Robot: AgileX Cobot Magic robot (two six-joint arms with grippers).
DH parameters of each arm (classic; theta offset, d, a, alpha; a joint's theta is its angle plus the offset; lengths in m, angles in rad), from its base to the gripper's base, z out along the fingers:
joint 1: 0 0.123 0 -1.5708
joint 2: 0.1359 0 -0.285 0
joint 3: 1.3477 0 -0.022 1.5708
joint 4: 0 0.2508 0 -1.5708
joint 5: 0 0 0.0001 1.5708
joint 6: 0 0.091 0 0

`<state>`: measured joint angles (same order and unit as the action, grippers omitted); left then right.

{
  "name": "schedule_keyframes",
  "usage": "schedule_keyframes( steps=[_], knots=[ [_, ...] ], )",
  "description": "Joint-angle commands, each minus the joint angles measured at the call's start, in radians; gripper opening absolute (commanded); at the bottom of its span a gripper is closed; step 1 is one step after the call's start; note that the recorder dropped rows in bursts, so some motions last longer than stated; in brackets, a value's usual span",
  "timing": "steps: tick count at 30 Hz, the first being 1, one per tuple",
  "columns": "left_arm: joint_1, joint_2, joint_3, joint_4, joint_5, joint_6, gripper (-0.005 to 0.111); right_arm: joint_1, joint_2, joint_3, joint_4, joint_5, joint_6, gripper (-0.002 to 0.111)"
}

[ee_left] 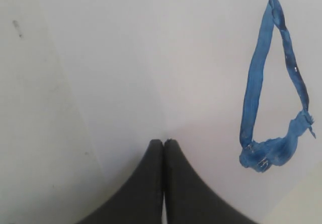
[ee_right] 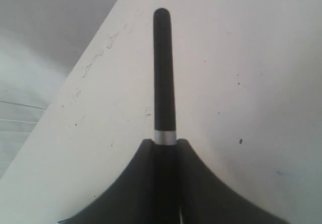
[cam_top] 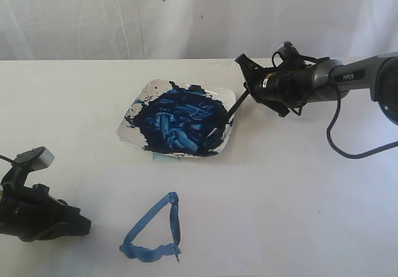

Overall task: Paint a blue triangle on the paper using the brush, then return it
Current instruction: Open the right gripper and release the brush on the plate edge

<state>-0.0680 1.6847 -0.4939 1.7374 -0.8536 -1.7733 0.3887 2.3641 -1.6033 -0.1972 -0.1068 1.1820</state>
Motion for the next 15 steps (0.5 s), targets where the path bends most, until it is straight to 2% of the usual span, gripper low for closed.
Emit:
schedule_keyframes(
  steps=[1, 7, 15],
  knots=[
    [-0.004, -0.009, 0.005, 0.007, 0.012, 0.001, 0.000, 0.000, 0.001, -0.002, -0.022, -0.015, -0.020, 0.023],
    [-0.004, -0.009, 0.005, 0.007, 0.012, 0.001, 0.000, 0.000, 0.001, -0.002, -0.022, -0.098, -0.020, 0.037],
    [-0.004, -0.009, 0.005, 0.007, 0.012, 0.001, 0.000, 0.008, 0.001, -0.002, -0.020, -0.123, -0.037, 0.040]
  ],
)
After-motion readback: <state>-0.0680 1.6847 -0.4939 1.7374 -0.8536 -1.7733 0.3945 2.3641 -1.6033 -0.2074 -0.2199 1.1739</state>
